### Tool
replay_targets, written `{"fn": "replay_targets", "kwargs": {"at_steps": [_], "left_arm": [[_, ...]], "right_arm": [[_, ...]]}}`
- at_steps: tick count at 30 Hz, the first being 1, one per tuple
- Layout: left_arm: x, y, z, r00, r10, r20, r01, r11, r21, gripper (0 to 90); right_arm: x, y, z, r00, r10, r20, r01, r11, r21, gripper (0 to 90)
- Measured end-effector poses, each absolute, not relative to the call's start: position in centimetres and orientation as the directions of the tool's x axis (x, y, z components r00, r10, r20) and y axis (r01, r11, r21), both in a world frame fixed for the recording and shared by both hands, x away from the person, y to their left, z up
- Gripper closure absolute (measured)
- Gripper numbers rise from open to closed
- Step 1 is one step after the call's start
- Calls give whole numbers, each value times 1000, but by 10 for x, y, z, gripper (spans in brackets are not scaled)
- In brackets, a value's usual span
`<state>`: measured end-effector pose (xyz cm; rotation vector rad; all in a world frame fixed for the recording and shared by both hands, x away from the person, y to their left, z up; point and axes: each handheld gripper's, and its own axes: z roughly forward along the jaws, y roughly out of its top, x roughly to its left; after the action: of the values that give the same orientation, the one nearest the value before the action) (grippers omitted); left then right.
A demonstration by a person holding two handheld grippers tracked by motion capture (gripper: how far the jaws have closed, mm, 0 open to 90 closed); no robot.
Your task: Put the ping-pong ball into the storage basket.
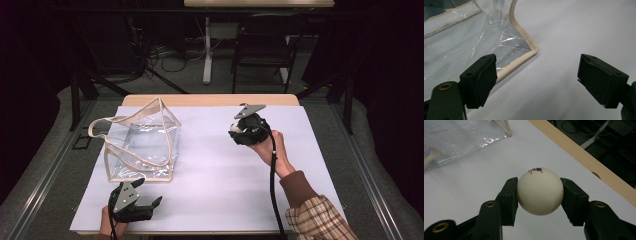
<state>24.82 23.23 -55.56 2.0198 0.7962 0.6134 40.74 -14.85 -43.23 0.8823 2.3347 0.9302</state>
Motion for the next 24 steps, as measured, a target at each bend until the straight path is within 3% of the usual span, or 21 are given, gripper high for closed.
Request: {"fn": "replay_targets", "kwargs": {"at_steps": [24], "left_arm": [[247, 233, -555, 675, 725, 133, 298, -433, 851, 163]], "right_arm": [[405, -144, -420, -686, 699, -202, 365, 571, 736, 504]]}}
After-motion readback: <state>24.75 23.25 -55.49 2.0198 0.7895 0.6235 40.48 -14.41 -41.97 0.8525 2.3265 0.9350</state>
